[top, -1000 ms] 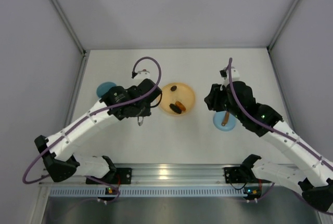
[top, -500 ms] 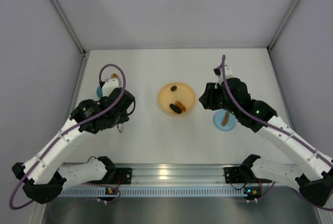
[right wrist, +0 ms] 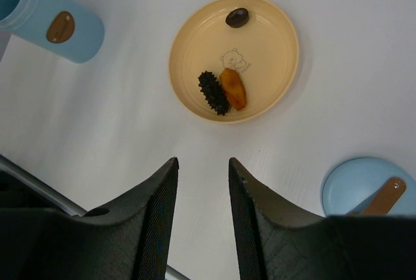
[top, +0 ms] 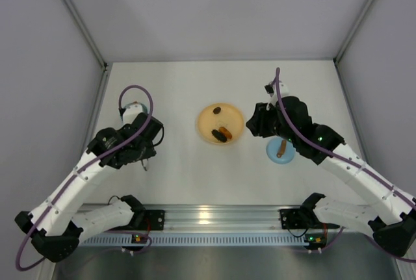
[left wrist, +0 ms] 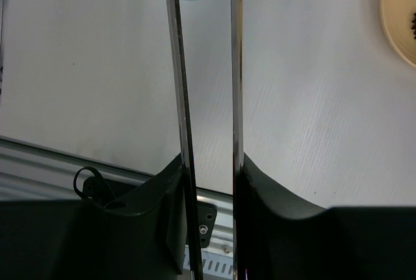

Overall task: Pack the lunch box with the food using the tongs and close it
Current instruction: Place the fake food in the packing box.

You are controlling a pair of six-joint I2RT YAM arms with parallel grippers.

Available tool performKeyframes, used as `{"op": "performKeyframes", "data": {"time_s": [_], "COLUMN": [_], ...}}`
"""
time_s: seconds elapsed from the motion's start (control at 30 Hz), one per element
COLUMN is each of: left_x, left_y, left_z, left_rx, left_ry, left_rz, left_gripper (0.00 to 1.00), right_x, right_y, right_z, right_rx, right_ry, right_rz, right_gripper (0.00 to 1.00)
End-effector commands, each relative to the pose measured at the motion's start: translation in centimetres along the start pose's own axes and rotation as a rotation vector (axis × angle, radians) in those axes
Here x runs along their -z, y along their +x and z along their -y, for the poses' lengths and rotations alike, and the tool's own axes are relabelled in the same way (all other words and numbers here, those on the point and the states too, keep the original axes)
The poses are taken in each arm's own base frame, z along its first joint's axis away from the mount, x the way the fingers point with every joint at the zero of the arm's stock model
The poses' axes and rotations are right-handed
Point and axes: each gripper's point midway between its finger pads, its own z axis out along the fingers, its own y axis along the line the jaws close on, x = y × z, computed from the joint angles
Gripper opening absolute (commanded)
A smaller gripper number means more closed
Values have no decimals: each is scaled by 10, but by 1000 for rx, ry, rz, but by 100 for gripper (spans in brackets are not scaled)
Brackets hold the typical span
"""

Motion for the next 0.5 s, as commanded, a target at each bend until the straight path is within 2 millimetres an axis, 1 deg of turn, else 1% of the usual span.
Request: {"op": "performKeyframes", "data": {"time_s": [0.0, 0.13, 0.23, 0.47], "left_x": [7, 2, -1, -6], "left_y": [24, 31, 34, 30], "left_z": [-37, -43, -43, -43], "left_rx": [-74, -73, -70, -64], "left_ry": [-100, -117, -114, -113], "left_rz": [-84, -97, -101, -98], "left_gripper": [36, 38, 38, 40], "right_x": [0, -2, -4, -4], "right_y": [-23, -20, -19, -17], "right_z": [-13, -13, -13, -13], "right_rx": [-20, -22, -22, -21], "right_ry": [-50, -55, -55, -55], "right_rz": [82, 73, 70, 66], "right_gripper": [36, 36, 36, 36]}}
